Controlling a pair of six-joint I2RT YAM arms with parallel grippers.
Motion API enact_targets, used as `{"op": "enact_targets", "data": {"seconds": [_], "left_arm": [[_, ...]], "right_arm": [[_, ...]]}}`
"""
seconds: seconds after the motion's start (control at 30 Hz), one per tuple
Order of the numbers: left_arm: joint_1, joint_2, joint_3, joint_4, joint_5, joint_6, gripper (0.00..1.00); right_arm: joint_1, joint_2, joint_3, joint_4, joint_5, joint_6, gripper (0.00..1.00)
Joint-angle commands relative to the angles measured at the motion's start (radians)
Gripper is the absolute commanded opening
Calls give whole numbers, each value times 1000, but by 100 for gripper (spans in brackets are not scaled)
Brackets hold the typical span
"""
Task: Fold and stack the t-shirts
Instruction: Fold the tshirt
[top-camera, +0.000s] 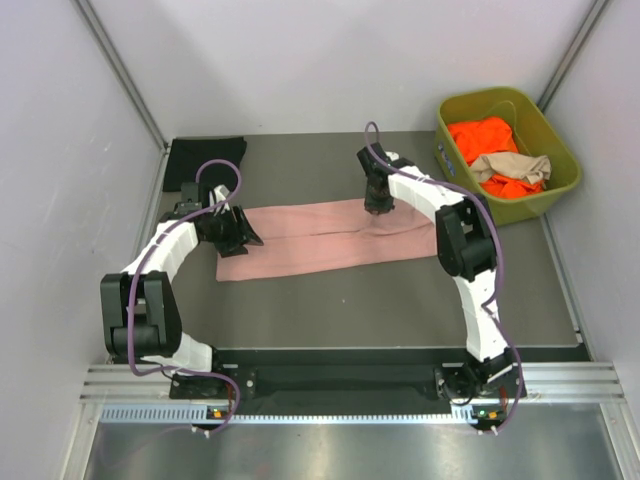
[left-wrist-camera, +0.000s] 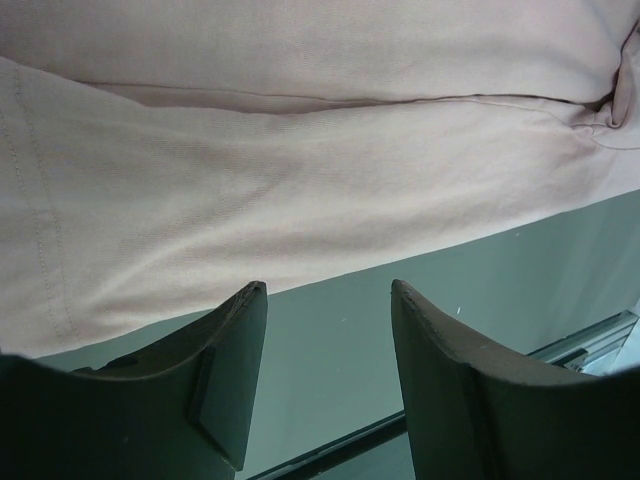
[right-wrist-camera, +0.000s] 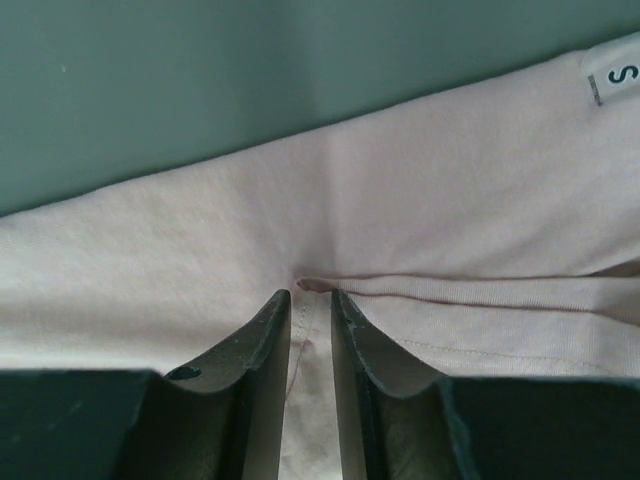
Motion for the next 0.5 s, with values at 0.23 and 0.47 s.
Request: {"op": "enact_targets", "data": {"seconds": [0.23, 0.47], "left_arm": [[0, 12, 9, 13, 28, 25, 57], [0, 14, 10, 8, 30, 26, 57]], "right_arm": [[7, 42, 52, 8, 16, -19, 22], [7, 69, 81, -6, -11, -42, 11]]}}
